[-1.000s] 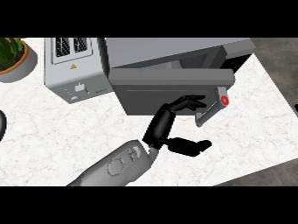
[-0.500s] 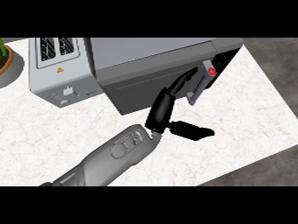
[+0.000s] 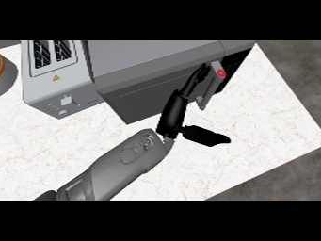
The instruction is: Pick up the milk, place it into the microwave and close the microwave
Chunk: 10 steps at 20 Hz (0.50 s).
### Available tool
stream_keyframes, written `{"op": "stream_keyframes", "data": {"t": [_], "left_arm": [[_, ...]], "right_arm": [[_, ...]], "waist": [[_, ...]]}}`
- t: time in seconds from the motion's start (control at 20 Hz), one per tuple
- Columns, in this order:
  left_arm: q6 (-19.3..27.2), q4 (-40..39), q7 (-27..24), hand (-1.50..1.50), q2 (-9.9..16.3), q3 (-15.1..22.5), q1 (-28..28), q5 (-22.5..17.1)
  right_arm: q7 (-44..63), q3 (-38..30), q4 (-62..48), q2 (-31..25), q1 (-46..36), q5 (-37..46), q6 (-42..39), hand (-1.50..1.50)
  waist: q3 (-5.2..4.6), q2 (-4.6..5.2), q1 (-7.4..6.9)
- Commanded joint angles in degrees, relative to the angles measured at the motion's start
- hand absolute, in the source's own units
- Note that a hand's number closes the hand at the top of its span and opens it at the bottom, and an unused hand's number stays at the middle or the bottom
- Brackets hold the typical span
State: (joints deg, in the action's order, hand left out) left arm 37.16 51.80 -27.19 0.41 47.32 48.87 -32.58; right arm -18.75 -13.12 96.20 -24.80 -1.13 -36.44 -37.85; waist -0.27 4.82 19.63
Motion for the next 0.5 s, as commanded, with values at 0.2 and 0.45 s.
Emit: {"op": "stream_keyframes", "data": {"t": [0.2,0.45], "left_arm": [[0.9,-3.5,-1.7,-1.50,-0.4,-0.9,4.3,-3.8],[1.6,-4.4,-4.2,-1.50,-0.4,-0.5,4.1,-5.4]], "right_arm": [[2.5,0.1,-0.5,-2.2,-1.9,-2.5,-0.4,-1.50],[3.4,-0.5,-0.9,-3.1,-3.1,-4.0,-0.1,-1.50]], "waist": [[0.03,0.41,1.72],[0.04,0.39,2.04]]}}
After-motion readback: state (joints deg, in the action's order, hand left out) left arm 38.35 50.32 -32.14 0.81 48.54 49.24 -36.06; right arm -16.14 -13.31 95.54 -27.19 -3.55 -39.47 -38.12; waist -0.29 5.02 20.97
